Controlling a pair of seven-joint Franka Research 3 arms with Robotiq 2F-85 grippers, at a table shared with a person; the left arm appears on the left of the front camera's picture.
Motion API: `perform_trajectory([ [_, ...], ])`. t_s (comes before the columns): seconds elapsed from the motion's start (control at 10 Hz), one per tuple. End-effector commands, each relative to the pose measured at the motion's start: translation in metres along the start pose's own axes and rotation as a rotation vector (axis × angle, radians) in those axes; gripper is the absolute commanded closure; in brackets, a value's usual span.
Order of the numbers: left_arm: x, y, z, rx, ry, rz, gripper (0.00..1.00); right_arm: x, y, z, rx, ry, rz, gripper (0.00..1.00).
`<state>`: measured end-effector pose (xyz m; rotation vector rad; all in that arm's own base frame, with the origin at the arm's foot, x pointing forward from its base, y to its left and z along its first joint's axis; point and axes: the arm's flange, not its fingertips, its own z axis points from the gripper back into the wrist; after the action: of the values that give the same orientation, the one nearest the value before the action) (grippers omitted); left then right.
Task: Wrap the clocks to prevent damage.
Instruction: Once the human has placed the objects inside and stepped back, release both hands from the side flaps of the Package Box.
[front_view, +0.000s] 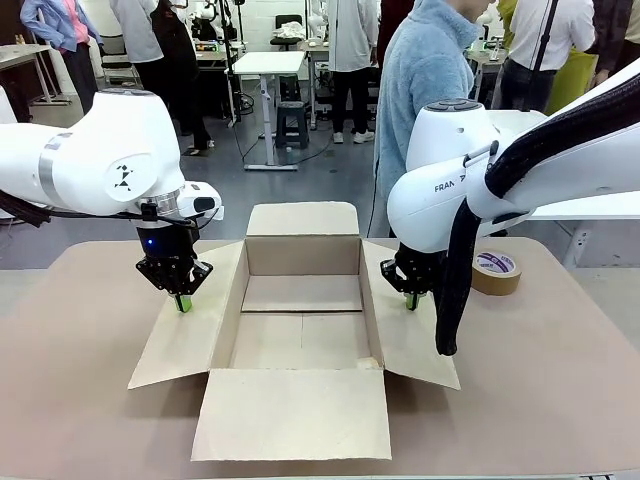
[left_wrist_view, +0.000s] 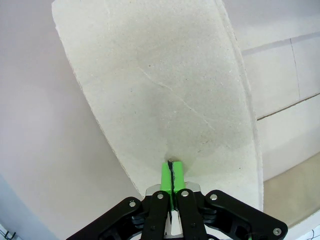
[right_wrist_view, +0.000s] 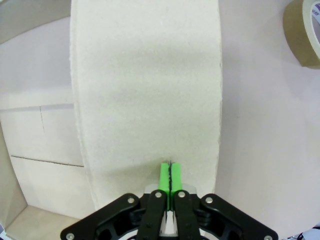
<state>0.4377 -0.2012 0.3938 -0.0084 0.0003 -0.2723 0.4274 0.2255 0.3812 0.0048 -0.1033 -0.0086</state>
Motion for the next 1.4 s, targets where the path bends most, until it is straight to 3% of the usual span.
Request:
perform_trajectory([
  [0.0,0.0,0.0,0.0001,0.0,0.0,0.0,1.0,-0.002,0.0017,-0.0024,-0.003,0.003,-0.003,0.99],
  [1.3,0.0,0.0,0.0001,0.0,0.0,0.0,1.0,-0.002,0.0017,-0.0024,-0.003,0.003,-0.003,0.99],
])
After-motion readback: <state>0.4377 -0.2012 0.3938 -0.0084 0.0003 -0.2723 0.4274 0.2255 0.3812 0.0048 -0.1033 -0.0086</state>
